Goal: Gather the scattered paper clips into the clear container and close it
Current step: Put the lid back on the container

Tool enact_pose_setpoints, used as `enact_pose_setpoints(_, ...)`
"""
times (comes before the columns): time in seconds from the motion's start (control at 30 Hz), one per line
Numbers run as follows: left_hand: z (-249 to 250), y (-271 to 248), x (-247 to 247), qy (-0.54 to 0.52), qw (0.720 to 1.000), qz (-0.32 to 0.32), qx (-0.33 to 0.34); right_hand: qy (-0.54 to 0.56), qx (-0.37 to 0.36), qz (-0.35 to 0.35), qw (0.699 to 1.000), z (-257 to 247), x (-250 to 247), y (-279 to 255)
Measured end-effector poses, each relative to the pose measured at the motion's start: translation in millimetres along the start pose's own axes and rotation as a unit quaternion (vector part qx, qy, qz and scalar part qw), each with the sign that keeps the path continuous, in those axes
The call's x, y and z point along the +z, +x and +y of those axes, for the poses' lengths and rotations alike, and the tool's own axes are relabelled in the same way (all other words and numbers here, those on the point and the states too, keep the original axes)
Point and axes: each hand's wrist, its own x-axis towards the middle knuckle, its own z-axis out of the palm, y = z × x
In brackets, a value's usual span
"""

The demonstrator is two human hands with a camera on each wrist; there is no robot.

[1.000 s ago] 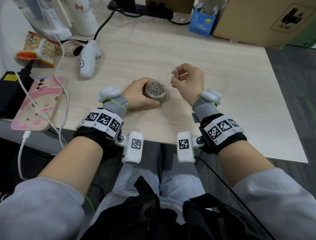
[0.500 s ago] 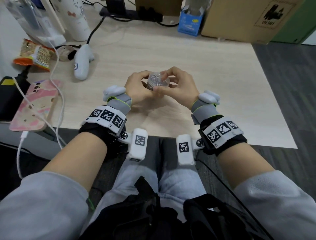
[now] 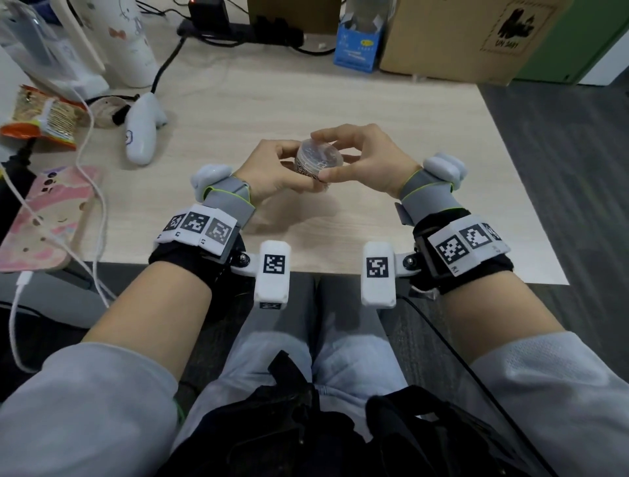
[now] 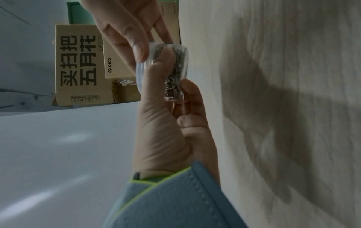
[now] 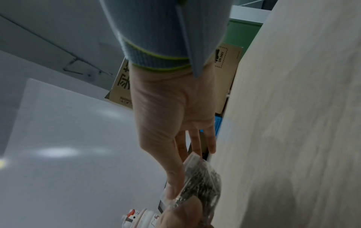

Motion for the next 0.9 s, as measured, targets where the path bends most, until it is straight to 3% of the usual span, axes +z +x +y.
enact_pose_setpoints(0.27, 7.7, 4.7, -2.2, 0.002, 0.999, -0.047, 0.002, 0.017, -0.008, -0.046, 0.999, -6.1, -16.9, 0.3)
enact_pose_setpoints(0.67, 20.7, 18.0, 7.2, 0.003, 0.999, 0.039, 0.021, -0.007, 0.056, 0.104, 0.993, -4.9, -10.7, 16.3)
enact_pose_setpoints(0.9, 21.5, 35.0, 11.8, 0.082, 0.995, 0.047, 0.028, -0.017, 0.069, 0.15, 0.986, 3.9, -9.5, 22.5)
